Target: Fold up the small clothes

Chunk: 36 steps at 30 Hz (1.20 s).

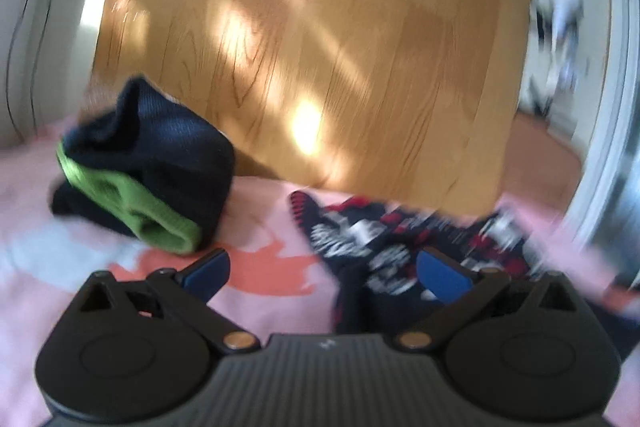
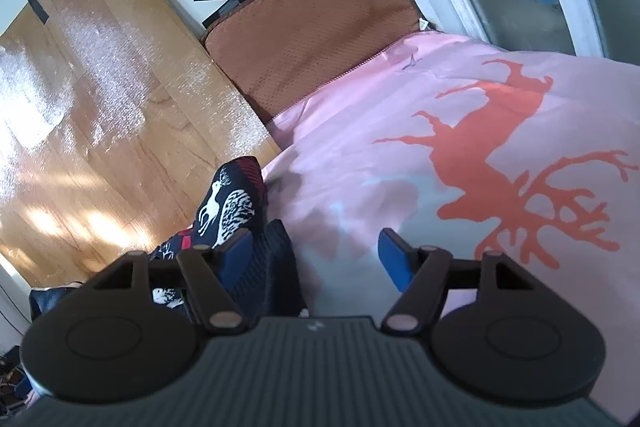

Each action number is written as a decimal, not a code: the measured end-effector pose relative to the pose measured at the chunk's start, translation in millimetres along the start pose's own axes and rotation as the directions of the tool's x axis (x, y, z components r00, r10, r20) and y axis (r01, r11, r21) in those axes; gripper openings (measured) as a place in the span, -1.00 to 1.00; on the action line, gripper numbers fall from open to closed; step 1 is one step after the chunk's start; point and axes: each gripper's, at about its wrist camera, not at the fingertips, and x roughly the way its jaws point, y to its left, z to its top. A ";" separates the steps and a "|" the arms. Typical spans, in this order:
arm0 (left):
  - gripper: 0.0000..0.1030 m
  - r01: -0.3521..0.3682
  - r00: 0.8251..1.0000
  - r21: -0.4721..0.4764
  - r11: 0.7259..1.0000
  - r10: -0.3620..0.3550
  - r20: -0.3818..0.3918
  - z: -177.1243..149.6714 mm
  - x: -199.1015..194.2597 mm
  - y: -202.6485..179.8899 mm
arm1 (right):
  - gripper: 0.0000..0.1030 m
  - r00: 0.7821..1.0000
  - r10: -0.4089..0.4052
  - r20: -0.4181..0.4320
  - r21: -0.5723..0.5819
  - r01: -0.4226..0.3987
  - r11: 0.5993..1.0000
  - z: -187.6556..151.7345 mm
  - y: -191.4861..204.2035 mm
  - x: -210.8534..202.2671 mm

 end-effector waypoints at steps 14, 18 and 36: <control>1.00 -0.123 0.984 0.127 0.984 0.137 -0.109 -17.0 -2.8 -24.6 | 0.47 1.000 0.027 0.013 0.013 -0.027 1.000 0.0 -2.4 -2.6; 1.00 -0.157 0.981 0.080 0.984 0.164 -0.103 -17.1 -3.6 -16.9 | 0.48 0.999 0.029 0.019 0.023 -0.029 0.999 -0.3 -3.5 -4.2; 1.00 -0.097 0.973 -0.006 0.995 0.093 -0.210 -18.1 7.1 -4.3 | 0.74 0.995 0.073 0.075 0.005 -0.073 0.997 -2.9 -2.1 -14.3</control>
